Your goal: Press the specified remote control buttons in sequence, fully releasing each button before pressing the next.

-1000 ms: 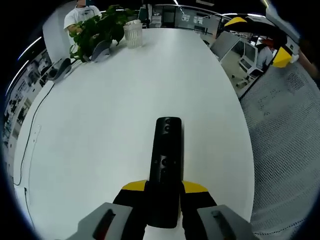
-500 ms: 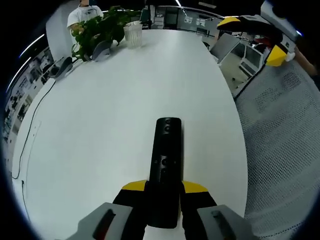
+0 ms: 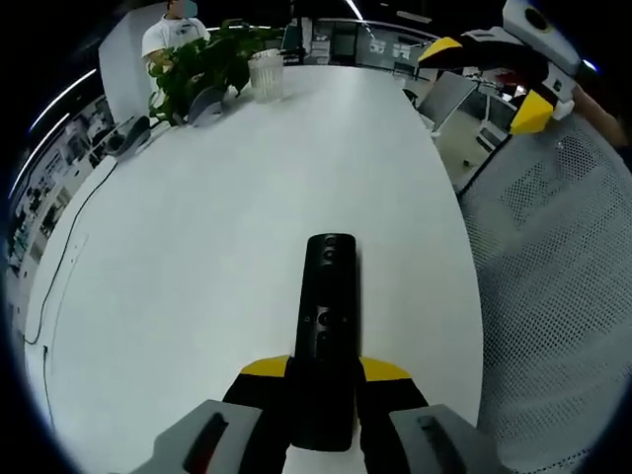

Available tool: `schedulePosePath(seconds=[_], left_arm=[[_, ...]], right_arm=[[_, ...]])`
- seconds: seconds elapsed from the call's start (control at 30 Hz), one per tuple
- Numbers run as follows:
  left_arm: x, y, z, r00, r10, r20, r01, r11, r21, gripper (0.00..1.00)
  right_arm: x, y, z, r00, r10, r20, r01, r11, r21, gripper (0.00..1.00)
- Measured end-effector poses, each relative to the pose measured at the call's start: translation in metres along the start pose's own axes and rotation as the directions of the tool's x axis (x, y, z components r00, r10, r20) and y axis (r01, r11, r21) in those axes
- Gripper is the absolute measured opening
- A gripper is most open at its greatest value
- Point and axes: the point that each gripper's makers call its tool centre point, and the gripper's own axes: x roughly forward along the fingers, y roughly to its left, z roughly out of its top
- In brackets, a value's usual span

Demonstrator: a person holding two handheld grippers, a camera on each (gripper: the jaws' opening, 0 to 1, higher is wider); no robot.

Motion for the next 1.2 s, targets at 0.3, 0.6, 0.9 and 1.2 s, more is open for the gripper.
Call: schedulePosePath(seconds=[0.3,0.6,0.9,1.2], left_arm=[[-0.005,-0.011,-0.009,1.000,0.001,0.025,-0.002,1.000,0.023,0.24],[-0.006,-0.015,-0.010,0.998,0.024,0.062,-0.024,1.000,0.004,0.24],[-0.009,-0.031,-0.016,0.996,0.030,0.087,-0.029,1.000,-0.009,0.25],[-0.009,-0.039,-0.015,0.994,0.053,0.099,-0.049,0.998,-0.041,0.25]], right_arm=[[0.004,-0.001,-0.013,0.997,-0.014,-0.073,0.012,1.000,-0.015,0.47],[0.004,-0.002,-0.022,0.991,-0.026,-0.133,0.022,0.999,-0.033,0.44],[0.002,-0.009,-0.026,0.989,-0.054,-0.139,0.056,0.998,0.010,0.42],[0.001,-0.008,-0.025,0.990,-0.047,-0.134,0.046,0.999,-0.011,0.35]])
